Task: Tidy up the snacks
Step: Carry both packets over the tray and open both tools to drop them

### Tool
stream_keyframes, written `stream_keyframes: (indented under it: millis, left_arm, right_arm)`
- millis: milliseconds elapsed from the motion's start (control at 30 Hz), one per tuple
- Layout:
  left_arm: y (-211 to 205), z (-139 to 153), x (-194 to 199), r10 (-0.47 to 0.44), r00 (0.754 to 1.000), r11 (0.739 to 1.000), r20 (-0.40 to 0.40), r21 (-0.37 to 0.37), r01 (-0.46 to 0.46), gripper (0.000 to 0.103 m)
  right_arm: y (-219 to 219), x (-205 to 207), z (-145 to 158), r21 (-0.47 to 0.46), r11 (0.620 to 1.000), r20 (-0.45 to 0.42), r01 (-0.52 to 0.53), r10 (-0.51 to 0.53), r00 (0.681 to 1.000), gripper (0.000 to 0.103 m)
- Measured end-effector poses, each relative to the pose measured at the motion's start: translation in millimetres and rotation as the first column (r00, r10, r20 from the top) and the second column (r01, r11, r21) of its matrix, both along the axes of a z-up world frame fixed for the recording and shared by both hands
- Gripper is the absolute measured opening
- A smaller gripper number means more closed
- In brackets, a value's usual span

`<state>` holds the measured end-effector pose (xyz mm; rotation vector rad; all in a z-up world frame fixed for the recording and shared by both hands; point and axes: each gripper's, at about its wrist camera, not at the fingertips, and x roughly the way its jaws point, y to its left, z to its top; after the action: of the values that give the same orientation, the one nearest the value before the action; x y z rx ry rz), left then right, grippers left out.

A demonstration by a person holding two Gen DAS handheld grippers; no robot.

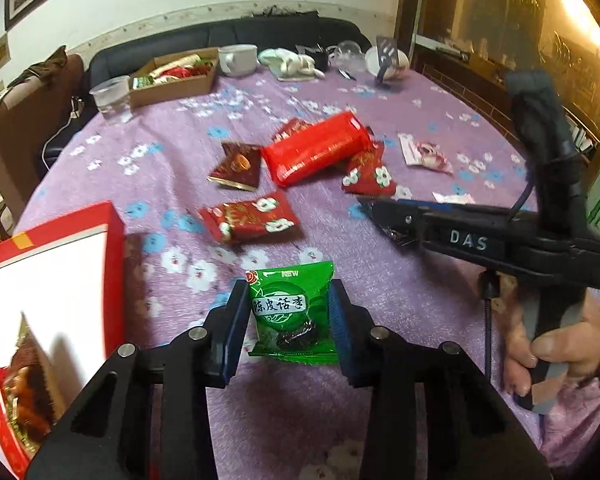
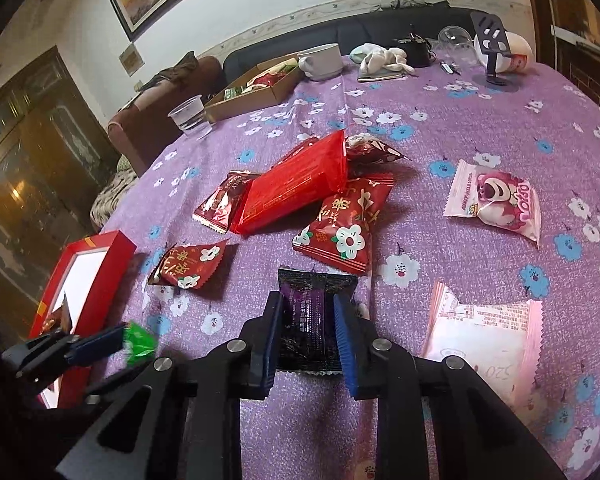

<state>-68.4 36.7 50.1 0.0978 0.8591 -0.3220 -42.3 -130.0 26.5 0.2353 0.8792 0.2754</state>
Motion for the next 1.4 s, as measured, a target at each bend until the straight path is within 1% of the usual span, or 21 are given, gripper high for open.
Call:
stream_keyframes:
  millis: [133, 300, 400, 500, 633, 733, 867, 967, 1167, 1333, 1400]
  left_arm:
    - [10.2, 8.2, -6.4, 0.007, 1.0, 0.999, 0.015, -0.034, -0.007, 0.037]
    - [27.6, 20.7, -16.5, 0.024, 0.999, 0.997, 0.043, -0.071, -0.021, 0.037]
    - [40.7, 28.1, -20.9, 0.046, 0.997, 0.995, 0.057, -0.096, -0.041, 0.037]
    - [56.6, 35.5, -28.1, 0.072, 0.994, 0.992, 0.079, -0.113, -0.063, 0.037]
    - [82.0, 45.1, -36.6, 0.118, 0.987, 0.985, 0.105, -0.135, -0.104, 0.037]
    - [102.9, 51.4, -43.3, 0.161, 0.979, 0.98, 0.126, -0.137, -0.144, 0.037]
    - [130.1, 55.0, -48.7, 0.223, 0.964, 0.97, 0.145, -0.135, -0.204, 0.037]
    - [153.1, 53.0, -50.0, 0.277, 0.95, 0.956, 0.145, -0.143, -0.257, 0.037]
    - [186.7, 41.6, -56.5, 0.345, 0.93, 0.932, 0.124, -0.162, -0.324, 0.037]
    - [208.5, 32.9, -58.5, 0.38, 0.919, 0.918, 0.108, -0.17, -0.359, 0.037]
    - [216.4, 29.7, -59.1, 0.392, 0.914, 0.912, 0.101, -0.174, -0.372, 0.037]
  right_arm:
    - [1.0, -1.6, 1.2, -0.006, 1.0, 0.011, 0.004, -0.004, 1.0, 0.025]
    - [-3.2, -3.3, 5.7, 0.024, 1.0, 0.039, 0.016, -0.017, 0.999, 0.024]
    - [-1.9, -6.1, 10.8, 0.026, 1.0, 0.074, 0.014, -0.016, 0.997, 0.024]
    - [0.5, -11.6, 19.2, 0.032, 0.999, 0.131, 0.005, -0.009, 0.991, 0.024]
    - [5.9, -20.2, 31.3, 0.059, 0.998, 0.209, -0.035, 0.022, 0.978, 0.024]
    - [13.5, -24.6, 34.6, 0.09, 0.993, 0.215, -0.07, 0.049, 0.975, 0.024]
    - [43.1, -27.2, 36.8, 0.145, 0.979, 0.18, -0.143, 0.116, 0.977, 0.024]
    - [78.8, -29.3, 43.0, 0.167, 0.961, 0.164, -0.222, 0.195, 0.967, 0.024]
    - [151.0, -34.1, 53.4, 0.178, 0.916, 0.156, -0.36, 0.335, 0.929, 0.024]
    - [198.9, -34.2, 53.6, 0.183, 0.883, 0.14, -0.432, 0.411, 0.901, 0.024]
    - [215.9, -35.4, 52.8, 0.174, 0.876, 0.135, -0.45, 0.432, 0.892, 0.024]
